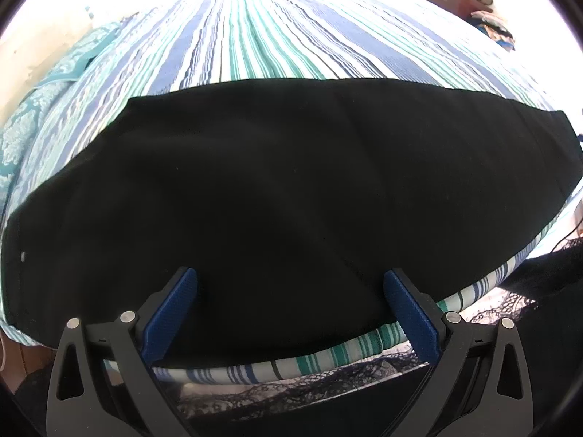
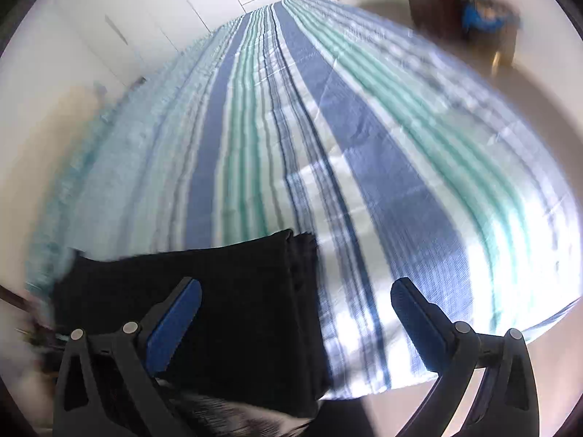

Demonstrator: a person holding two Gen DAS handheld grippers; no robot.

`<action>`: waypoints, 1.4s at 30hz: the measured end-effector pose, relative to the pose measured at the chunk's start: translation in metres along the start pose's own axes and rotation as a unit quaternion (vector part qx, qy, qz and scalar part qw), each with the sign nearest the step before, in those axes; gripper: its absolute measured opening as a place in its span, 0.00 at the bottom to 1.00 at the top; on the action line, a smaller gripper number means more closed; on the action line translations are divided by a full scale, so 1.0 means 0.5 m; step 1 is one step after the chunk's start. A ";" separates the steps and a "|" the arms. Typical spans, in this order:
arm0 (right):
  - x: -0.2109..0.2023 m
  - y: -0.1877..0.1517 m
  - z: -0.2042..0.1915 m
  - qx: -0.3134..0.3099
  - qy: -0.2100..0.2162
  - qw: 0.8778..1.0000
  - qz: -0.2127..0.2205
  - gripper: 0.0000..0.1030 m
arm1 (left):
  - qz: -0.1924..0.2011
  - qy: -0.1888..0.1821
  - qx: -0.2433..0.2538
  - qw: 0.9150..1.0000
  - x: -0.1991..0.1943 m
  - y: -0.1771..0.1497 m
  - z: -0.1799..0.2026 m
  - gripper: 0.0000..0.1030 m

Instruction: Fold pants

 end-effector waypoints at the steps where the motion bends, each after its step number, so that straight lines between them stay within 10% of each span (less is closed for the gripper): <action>1: 0.001 -0.007 -0.003 0.015 0.047 0.999 -0.014 1.00 | 0.000 0.002 0.000 1.000 0.000 0.004 -0.001 0.99; 4: 0.019 -0.042 -0.024 0.034 0.153 0.986 -0.060 1.00 | 0.002 0.006 -0.004 1.000 -0.006 0.006 -0.004 0.99; 9: 0.075 -0.084 0.001 0.026 0.137 0.982 -0.124 0.97 | 0.001 0.011 -0.008 1.000 -0.011 0.006 -0.012 0.99; 13: 0.075 -0.105 -0.031 0.011 0.212 0.963 -0.168 0.89 | -0.002 0.011 -0.014 1.000 -0.006 0.002 -0.016 0.99; 22: 0.107 -0.108 -0.043 0.040 0.161 0.974 -0.154 0.84 | -0.009 0.006 -0.017 1.000 0.015 0.004 -0.013 0.99; 23: 0.107 -0.111 -0.055 0.026 0.148 0.977 -0.153 0.67 | -0.009 0.004 -0.019 1.000 0.015 0.004 -0.015 0.99; 24: 0.106 -0.108 -0.057 0.018 0.144 0.977 -0.155 0.10 | -0.009 0.001 -0.023 1.000 0.015 0.004 -0.016 0.99; 35: -0.011 -0.063 -0.216 0.053 0.273 0.959 -0.058 0.11 | 0.031 -0.017 -0.085 0.996 -0.031 0.018 -0.092 0.99; 42: -0.026 -0.094 -0.482 0.030 0.367 0.927 -0.066 0.11 | 0.059 -0.011 -0.153 0.986 -0.049 -0.007 -0.204 0.99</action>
Point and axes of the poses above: each gripper's, at about its wrist camera, not at the fingertips, and x roughly the way its jaws point, z to its right, y to its top, the point moved 9 cm from there along x, roughly the way its jaws point, and after that the axes turned 5 degrees about -z, right-handed, at the moved point
